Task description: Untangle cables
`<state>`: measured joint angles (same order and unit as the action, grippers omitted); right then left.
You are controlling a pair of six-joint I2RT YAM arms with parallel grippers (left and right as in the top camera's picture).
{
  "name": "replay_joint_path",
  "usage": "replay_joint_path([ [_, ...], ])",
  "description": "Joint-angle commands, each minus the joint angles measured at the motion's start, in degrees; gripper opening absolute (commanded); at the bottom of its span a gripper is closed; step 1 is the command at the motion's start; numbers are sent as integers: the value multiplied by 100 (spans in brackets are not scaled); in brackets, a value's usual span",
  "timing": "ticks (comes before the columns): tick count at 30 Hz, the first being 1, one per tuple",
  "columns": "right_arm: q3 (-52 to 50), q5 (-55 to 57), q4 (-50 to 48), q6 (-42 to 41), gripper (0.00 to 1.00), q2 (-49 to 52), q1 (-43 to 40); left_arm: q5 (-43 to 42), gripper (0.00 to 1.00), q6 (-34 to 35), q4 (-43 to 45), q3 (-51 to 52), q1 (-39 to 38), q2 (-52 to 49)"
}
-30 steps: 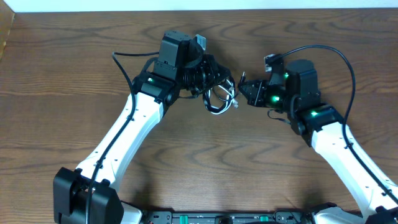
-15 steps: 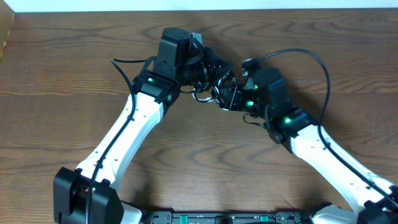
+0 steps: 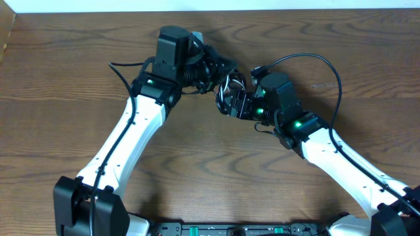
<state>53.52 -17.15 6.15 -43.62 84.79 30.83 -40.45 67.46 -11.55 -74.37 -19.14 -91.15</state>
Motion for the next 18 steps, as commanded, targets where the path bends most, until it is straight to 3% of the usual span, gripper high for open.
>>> replay_joint_path([
  [1,4,-162,262,240,67,-15,-57,-74,7,-874,17,-44,28,17],
  [8,4,289,1432,509,70,-24,-229,50,8,-2645,-1161,83,20,17],
  [13,4,557,2092,992,70,-24,-323,885,8,-2970,-1921,205,15,7],
  [18,4,804,2426,1005,71,-24,-540,953,7,-3659,-2166,205,-109,-144],
])
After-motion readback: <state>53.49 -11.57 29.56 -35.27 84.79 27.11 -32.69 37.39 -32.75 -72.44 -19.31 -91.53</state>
